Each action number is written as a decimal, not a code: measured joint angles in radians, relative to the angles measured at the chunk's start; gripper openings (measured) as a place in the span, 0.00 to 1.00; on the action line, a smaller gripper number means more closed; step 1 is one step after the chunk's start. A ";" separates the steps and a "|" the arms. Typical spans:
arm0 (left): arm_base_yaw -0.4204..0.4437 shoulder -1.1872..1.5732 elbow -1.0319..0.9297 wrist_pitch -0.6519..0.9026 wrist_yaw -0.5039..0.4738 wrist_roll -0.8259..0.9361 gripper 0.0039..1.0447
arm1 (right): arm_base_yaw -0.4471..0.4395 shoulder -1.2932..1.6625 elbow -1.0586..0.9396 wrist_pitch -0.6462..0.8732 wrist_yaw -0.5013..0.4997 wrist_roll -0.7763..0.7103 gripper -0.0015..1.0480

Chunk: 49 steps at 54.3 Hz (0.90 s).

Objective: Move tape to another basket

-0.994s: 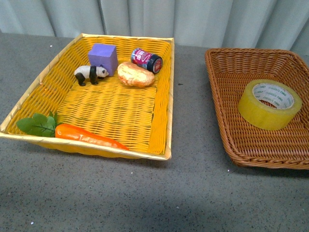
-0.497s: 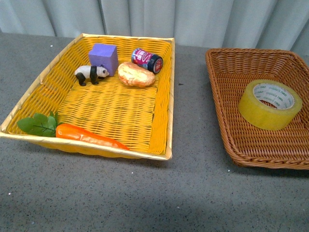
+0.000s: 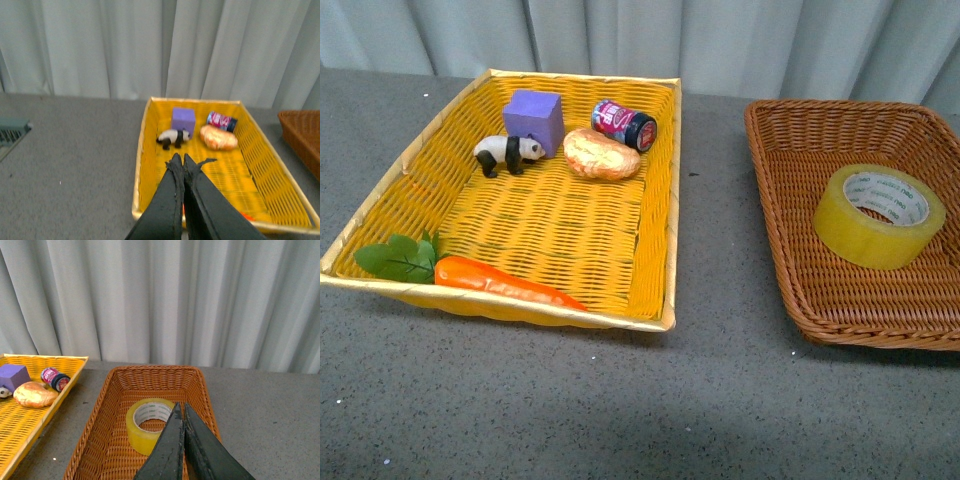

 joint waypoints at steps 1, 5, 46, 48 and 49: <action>0.000 -0.018 0.000 -0.005 0.000 0.000 0.03 | 0.000 -0.005 0.000 -0.006 0.000 0.000 0.01; 0.000 -0.026 0.000 -0.009 0.000 0.000 0.03 | 0.000 -0.042 0.000 -0.045 0.000 0.000 0.01; 0.000 -0.028 0.000 -0.011 0.000 -0.001 0.87 | 0.000 -0.188 0.001 -0.195 -0.001 0.000 0.77; 0.000 -0.028 0.000 -0.011 0.000 -0.001 0.92 | 0.000 -0.188 0.001 -0.195 -0.001 0.000 0.82; 0.000 -0.028 0.000 -0.011 0.000 0.000 0.95 | 0.000 -0.188 0.001 -0.195 -0.001 0.000 0.86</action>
